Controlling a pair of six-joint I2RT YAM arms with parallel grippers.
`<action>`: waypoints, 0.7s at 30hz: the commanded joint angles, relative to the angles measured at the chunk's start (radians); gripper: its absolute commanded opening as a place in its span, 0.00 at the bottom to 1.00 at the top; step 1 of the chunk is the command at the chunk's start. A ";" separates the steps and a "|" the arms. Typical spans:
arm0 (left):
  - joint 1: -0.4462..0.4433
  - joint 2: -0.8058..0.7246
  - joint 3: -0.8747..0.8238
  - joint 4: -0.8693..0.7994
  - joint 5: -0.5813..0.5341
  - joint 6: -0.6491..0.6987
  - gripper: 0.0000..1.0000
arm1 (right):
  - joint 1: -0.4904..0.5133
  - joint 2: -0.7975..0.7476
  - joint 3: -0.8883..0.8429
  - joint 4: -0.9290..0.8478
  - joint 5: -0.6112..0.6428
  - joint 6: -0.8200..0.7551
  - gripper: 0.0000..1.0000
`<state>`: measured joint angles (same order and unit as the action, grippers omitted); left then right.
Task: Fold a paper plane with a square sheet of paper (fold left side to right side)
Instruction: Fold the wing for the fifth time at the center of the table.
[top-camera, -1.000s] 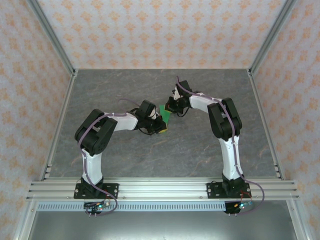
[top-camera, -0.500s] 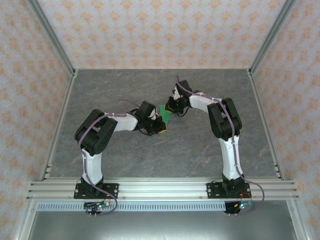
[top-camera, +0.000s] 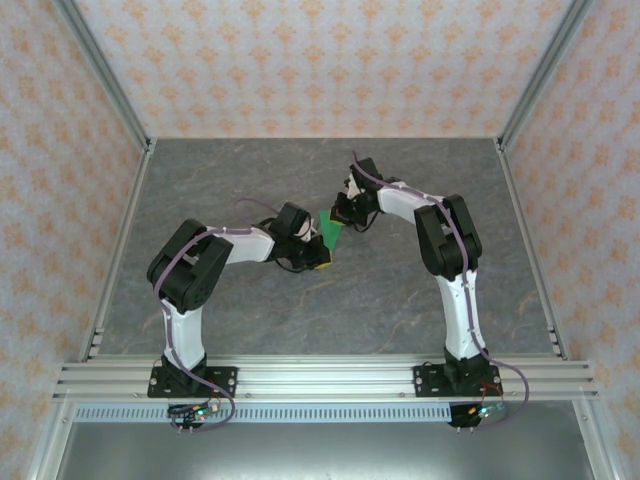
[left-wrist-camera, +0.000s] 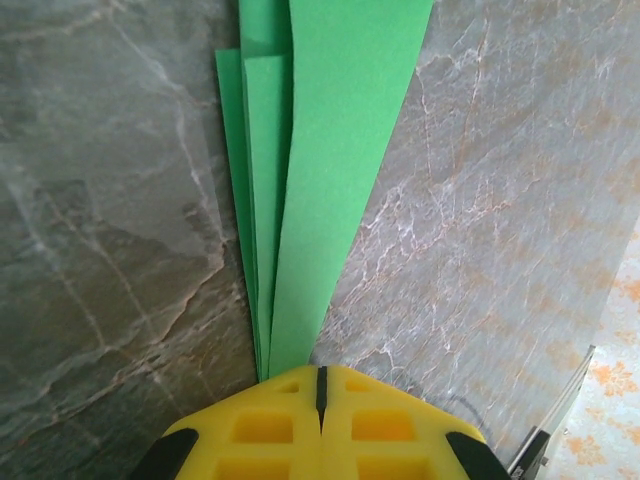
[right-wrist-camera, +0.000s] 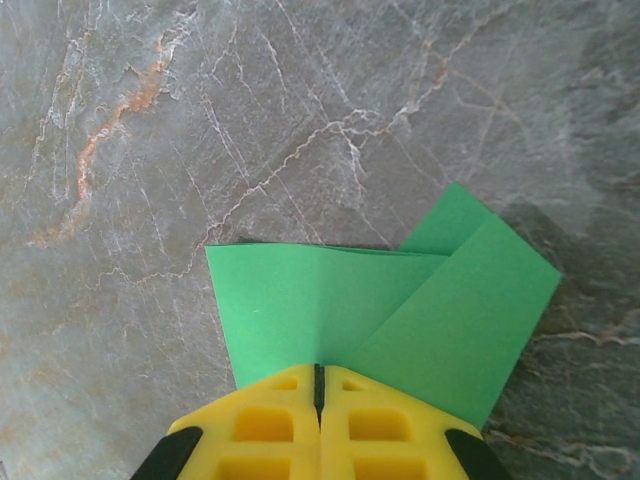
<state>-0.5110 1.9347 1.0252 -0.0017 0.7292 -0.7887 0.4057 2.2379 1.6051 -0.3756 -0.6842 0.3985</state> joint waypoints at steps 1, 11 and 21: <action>-0.024 -0.019 -0.042 -0.169 0.038 0.045 0.00 | -0.001 0.063 0.010 -0.072 0.094 -0.012 0.00; -0.030 -0.058 -0.069 -0.190 0.049 0.057 0.00 | -0.001 0.072 0.023 -0.085 0.092 -0.010 0.00; -0.016 -0.165 -0.024 -0.202 0.076 0.063 0.00 | -0.002 0.072 0.024 -0.092 0.087 -0.016 0.00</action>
<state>-0.5304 1.8473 0.9668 -0.1299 0.7792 -0.7563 0.4057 2.2505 1.6318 -0.4061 -0.6846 0.3985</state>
